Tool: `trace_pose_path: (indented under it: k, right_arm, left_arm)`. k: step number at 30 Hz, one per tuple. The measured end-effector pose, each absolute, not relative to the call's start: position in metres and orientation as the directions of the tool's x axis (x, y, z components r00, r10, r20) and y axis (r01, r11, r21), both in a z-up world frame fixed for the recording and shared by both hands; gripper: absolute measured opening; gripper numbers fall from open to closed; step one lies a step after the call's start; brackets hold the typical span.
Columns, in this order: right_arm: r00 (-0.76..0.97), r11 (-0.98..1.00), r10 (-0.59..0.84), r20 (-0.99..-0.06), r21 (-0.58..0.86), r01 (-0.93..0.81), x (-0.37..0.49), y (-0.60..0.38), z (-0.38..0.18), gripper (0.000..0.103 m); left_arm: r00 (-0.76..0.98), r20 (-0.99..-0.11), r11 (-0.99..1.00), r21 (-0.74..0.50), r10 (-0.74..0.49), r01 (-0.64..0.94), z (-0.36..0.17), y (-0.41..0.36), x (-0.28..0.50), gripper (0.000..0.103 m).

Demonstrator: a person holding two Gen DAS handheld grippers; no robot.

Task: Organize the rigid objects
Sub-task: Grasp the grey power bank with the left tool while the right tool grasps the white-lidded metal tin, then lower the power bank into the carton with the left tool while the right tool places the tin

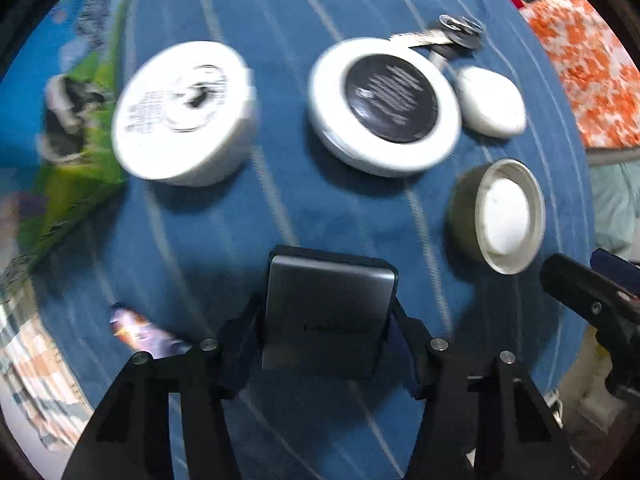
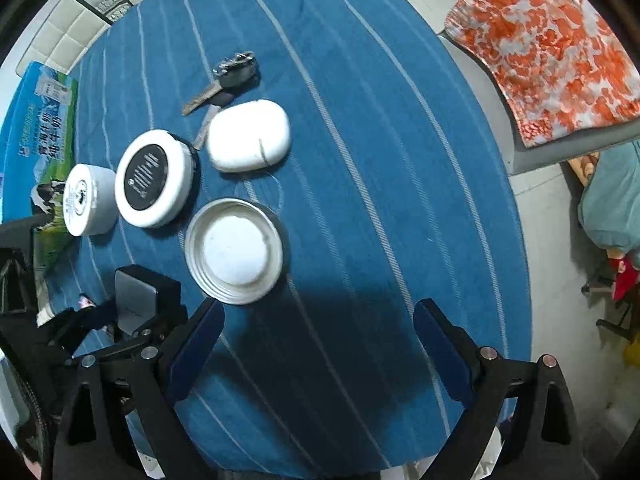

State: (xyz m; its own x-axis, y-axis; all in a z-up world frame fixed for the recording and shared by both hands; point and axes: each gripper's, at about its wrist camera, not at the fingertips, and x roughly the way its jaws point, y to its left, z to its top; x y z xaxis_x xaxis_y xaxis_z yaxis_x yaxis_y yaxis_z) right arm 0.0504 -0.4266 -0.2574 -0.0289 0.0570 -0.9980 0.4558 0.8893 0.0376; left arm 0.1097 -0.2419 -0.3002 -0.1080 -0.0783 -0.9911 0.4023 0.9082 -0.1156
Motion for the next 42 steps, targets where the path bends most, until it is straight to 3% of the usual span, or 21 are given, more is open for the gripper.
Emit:
trace_pose_path:
  k: [4,14,16,19,20,31,42]
  right_arm:
    - [-0.012,0.891,0.081,-0.997,0.067,0.449,0.066,-0.418,-0.268,0.098]
    - [-0.064,0.900,0.087,-0.994,0.051,0.433,0.091,-0.400,-0.297,0.095]
    - [-0.078,0.902,0.087,-0.993,0.046,0.430,0.091,-0.400,-0.302,0.083]
    - [-0.077,0.912,0.059,-0.995,0.022,0.410,0.093,-0.398,-0.305,0.076]
    - [-0.078,0.916,0.040,-0.996,0.006,0.402,0.093,-0.395,-0.304,0.070]
    - [-0.081,0.933,-0.001,-0.997,-0.030,0.358,0.082,-0.362,-0.289,0.068]
    - [0.011,0.937,0.012,-1.000,0.015,0.349,0.068,-0.352,-0.217,0.067]
  left_arm:
    - [-0.110,-0.990,0.946,-0.121,-0.091,0.300,-0.305,-0.216,0.111,0.054]
    - [-0.103,-0.993,0.950,-0.085,-0.056,0.302,-0.313,-0.216,0.101,0.054]
    - [-0.098,-0.994,0.948,-0.080,-0.052,0.307,-0.313,-0.218,0.104,0.054]
    - [-0.092,-0.995,0.947,-0.071,-0.044,0.315,-0.313,-0.219,0.117,0.053]
    - [-0.087,-0.995,0.946,-0.067,-0.042,0.316,-0.313,-0.220,0.114,0.053]
    - [-0.059,-0.997,0.940,-0.071,-0.055,0.333,-0.296,-0.222,0.121,0.052]
    - [0.031,-0.988,0.920,-0.129,-0.151,0.370,-0.232,-0.224,0.118,0.052]
